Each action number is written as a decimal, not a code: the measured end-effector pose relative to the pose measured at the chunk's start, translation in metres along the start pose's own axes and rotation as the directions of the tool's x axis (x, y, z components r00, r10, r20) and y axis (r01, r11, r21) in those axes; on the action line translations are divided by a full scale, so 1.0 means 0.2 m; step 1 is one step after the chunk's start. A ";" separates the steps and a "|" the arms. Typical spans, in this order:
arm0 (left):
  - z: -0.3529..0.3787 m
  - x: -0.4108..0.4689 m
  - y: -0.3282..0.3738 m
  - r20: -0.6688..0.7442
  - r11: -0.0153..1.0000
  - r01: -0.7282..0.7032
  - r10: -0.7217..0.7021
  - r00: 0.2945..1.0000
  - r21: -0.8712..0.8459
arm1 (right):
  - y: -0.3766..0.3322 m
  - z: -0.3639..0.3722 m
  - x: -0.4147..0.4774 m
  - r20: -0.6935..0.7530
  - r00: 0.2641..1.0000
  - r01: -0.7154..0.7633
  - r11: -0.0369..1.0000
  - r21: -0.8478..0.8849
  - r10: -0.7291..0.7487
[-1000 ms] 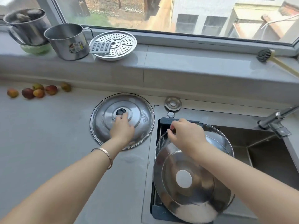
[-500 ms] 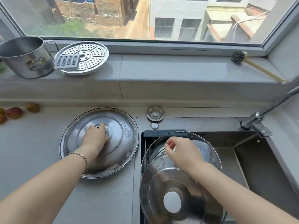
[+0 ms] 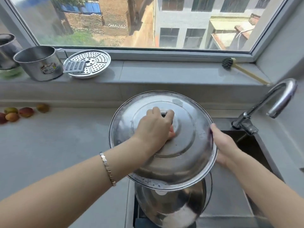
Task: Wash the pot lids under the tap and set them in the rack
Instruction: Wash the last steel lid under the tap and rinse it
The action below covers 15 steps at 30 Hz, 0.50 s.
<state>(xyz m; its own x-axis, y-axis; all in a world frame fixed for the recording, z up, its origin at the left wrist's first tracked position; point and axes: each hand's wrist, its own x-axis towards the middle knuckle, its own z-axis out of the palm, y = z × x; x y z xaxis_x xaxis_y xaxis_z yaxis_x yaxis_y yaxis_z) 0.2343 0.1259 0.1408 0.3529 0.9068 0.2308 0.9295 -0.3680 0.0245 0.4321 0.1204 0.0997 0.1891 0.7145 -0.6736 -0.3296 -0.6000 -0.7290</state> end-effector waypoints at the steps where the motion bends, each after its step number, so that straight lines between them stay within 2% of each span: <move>1: 0.00 0.01 0.09 0.018 1.000 0.003 -0.003 1.000 -0.030 | 0.01 -0.09 0.01 -0.023 1.000 -0.018 1.000 0.025 0.018; 4: -0.03 0.03 0.31 0.039 0.980 -0.110 0.118 0.992 -0.167 | 0.08 -0.38 0.06 -0.108 0.993 -0.052 0.998 0.047 0.057; 5: -0.02 0.05 0.36 0.021 0.972 -0.103 0.110 0.994 -0.211 | 0.10 -0.47 0.07 -0.128 0.990 -0.058 0.996 0.066 0.066; 8: 0.02 0.10 0.44 0.200 0.980 0.066 -0.028 0.979 -0.189 | 0.16 -0.72 0.08 -0.142 0.984 -0.089 0.991 0.101 0.103; 10: 0.04 0.14 0.48 0.254 0.931 0.257 -0.192 0.948 -0.258 | 0.18 -0.86 0.10 -0.149 0.980 -0.110 0.987 0.120 0.128; 11: 0.06 0.15 0.50 0.303 0.857 0.385 -0.287 0.908 -0.342 | 0.19 -0.93 0.11 -0.151 0.979 -0.119 0.986 0.119 0.137; 12: 0.10 0.17 0.53 0.398 0.723 0.523 -0.362 0.843 -0.452 | 0.18 -0.99 0.13 -0.159 0.977 -0.123 0.986 0.112 0.140; 14: 0.18 0.19 0.61 0.628 0.329 0.750 -0.410 0.661 -0.574 | 0.16 -1.10 0.17 -0.150 0.978 -0.129 0.985 0.114 0.145; 15: 0.21 0.18 0.65 0.732 0.115 0.811 -0.372 0.570 -0.573 | 0.14 -1.15 0.19 -0.137 0.981 -0.126 0.986 0.105 0.140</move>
<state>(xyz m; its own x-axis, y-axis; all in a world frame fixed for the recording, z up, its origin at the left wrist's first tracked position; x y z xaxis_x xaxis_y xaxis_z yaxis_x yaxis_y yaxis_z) 0.3721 0.1199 0.1124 -0.0665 0.8047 -0.5900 0.3317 0.5755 0.7475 0.6419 0.0483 0.0244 0.2663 0.5669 -0.7796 -0.4463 -0.6443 -0.6210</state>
